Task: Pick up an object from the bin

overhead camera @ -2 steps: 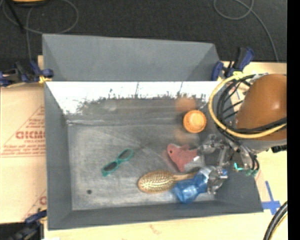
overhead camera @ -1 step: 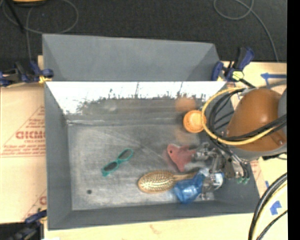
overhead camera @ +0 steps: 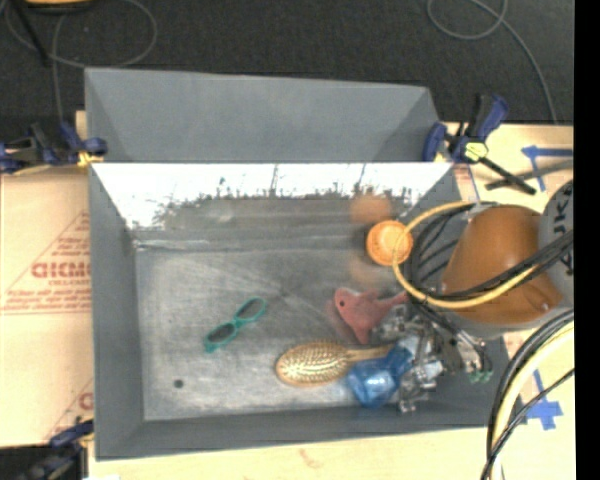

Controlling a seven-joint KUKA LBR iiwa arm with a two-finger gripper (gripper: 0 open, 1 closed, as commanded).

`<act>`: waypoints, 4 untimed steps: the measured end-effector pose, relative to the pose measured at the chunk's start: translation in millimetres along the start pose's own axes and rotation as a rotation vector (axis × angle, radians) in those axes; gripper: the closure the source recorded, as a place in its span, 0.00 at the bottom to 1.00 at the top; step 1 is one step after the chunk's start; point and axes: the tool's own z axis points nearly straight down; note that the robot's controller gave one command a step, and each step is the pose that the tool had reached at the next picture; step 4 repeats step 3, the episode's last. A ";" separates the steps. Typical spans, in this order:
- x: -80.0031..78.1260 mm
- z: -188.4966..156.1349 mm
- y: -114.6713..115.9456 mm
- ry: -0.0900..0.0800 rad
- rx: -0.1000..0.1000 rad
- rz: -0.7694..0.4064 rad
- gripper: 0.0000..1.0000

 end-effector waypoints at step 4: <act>-36.2 -161.1 -16.2 -0.006 0.003 -0.169 1.00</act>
Offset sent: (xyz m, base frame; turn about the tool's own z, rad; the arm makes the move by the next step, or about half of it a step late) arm 0.0000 0.0000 0.0000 0.0000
